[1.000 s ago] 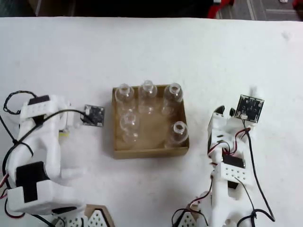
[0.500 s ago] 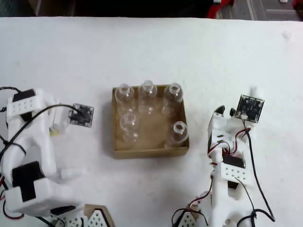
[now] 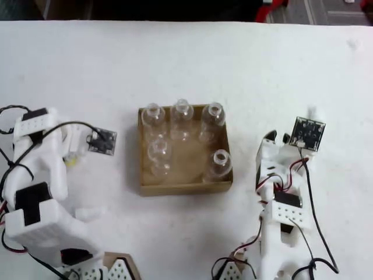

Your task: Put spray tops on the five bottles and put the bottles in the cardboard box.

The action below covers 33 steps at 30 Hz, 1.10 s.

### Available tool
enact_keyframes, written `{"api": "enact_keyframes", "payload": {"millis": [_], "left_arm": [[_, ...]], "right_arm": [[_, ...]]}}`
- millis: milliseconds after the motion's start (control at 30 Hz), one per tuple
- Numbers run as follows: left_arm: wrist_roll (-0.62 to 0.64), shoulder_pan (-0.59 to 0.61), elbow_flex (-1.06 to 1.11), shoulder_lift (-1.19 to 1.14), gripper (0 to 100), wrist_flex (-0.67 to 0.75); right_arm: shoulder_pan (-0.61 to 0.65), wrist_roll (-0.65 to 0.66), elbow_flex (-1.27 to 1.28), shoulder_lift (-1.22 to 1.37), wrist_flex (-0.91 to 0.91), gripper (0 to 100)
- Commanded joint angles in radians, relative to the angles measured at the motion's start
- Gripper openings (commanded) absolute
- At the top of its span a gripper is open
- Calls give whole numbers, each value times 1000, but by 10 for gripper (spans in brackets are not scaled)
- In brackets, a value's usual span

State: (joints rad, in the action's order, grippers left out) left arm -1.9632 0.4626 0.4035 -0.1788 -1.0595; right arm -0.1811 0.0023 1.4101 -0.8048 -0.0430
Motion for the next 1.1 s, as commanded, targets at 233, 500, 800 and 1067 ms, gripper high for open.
{"api": "enact_keyframes", "payload": {"millis": [233, 500, 800, 1067], "left_arm": [[239, -79, -164, 108, 23, -239], [695, -262, -327, 412, 23, -543], [937, -455, -219, 825, 23, -614], [890, -461, 40, 1360, 23, -310]], "right_arm": [[8, 12, -31, 5, 25, 81], [8, 12, -31, 5, 25, 81], [8, 12, -31, 5, 25, 81], [8, 12, -31, 5, 25, 81]]}}
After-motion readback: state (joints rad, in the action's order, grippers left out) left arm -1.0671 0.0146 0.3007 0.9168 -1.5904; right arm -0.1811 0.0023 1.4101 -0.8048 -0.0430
